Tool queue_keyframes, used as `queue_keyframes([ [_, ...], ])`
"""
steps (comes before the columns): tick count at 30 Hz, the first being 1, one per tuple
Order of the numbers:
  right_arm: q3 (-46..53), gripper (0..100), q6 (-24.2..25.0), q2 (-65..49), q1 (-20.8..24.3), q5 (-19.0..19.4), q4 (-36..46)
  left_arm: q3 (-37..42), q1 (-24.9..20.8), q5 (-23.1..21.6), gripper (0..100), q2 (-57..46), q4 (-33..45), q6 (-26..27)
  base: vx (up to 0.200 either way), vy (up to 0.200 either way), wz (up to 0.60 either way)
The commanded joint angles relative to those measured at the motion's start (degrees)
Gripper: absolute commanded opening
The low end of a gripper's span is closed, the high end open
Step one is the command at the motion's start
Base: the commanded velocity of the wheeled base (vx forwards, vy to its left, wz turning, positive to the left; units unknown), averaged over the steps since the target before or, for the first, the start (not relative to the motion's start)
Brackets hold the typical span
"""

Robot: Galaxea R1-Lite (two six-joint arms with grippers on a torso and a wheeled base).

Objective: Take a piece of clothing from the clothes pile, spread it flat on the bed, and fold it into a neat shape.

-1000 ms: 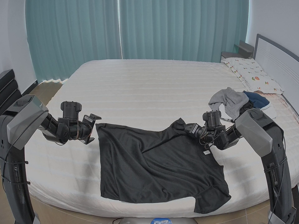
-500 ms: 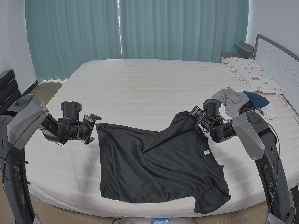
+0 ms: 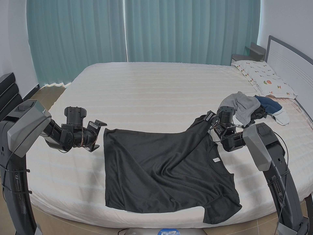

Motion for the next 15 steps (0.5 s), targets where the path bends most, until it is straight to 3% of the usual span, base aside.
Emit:
queue_keyframes([
  [1, -0.04, 100, -0.08, 0.93, 0.34, 0.28, 0.08, -0.01, 0.01, -0.01, 100, 0.12, -0.01, -0.02, 0.0, 0.0, 0.0],
  [6, 4.25, 100, -0.52, -3.64, -0.71, 0.01, -2.12, 0.17, 0.01, -0.18, 100, 0.03, 0.17, 0.24, 0.0, 0.0, 0.0],
  [10, 15.06, 100, 0.53, -10.94, -1.86, 1.16, -2.82, 0.17, 0.01, -0.18, 100, 0.03, 0.26, 1.21, 0.0, 0.0, 0.0],
  [15, 34.05, 100, 3.17, -20.17, -4.23, 13.64, -5.72, 0.08, -0.34, -0.01, 100, 0.73, 0.08, 3.32, 0.0, 0.0, 0.0],
])
